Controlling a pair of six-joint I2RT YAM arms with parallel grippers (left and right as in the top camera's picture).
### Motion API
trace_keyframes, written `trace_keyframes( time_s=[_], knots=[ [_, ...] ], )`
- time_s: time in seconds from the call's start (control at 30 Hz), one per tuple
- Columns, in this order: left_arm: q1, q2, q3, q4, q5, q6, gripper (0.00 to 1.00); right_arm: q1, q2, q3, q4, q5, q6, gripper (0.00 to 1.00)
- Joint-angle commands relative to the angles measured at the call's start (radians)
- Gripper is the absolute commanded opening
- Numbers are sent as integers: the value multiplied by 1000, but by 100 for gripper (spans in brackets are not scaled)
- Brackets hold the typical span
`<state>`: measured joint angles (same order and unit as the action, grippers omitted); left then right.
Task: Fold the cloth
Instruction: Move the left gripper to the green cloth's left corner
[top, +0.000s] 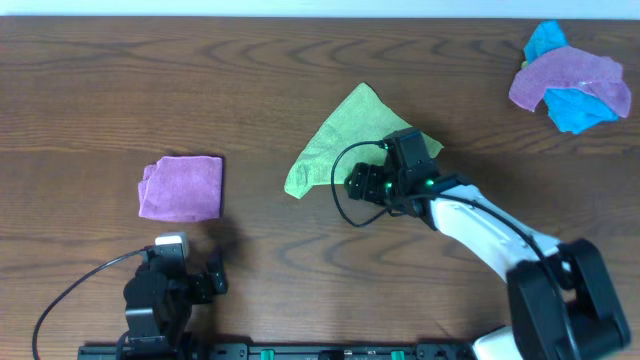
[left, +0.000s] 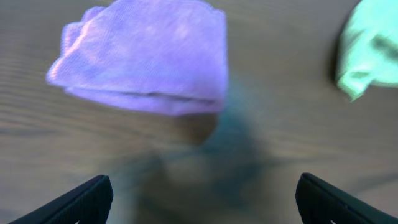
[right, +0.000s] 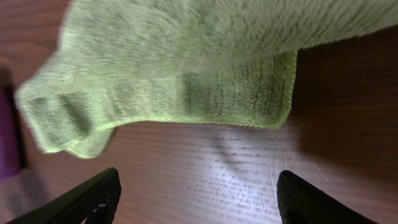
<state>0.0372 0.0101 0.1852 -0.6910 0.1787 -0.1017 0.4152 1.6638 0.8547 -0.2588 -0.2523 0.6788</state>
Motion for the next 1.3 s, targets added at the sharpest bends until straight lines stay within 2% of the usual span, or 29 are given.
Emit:
trace_keyframes(
  time_s=[0.0,0.17,0.23,0.37,0.53,0.77,0.97,1.07,1.13,1.27],
  knots=[
    [-4,-6,-6,39,130,-159,95,-11,38,-10,19,-17,29,80],
    [-4,-6,-6,83,126,-489,96,-26,80,-10,43,2,31,79],
    [-5,-6,-6,124,134,-578,95,-37,94,-11,51,11,31,79],
    [-5,-3,-6,241,187,-587,95,-63,122,-11,94,17,31,77],
    [-5,38,-6,256,222,-614,96,-76,179,-11,144,16,31,73],
    [-6,232,10,362,310,-621,96,-76,255,-11,163,16,32,64],
    [-50,498,116,470,320,-601,96,-76,286,-11,166,16,31,51],
    [-118,635,187,573,351,-601,96,-76,286,-11,166,16,31,37],
    [-183,735,216,727,375,-602,96,-76,286,-11,165,2,31,25],
    [-219,861,216,899,381,-840,96,-76,285,-11,150,-44,31,5]
  ],
)
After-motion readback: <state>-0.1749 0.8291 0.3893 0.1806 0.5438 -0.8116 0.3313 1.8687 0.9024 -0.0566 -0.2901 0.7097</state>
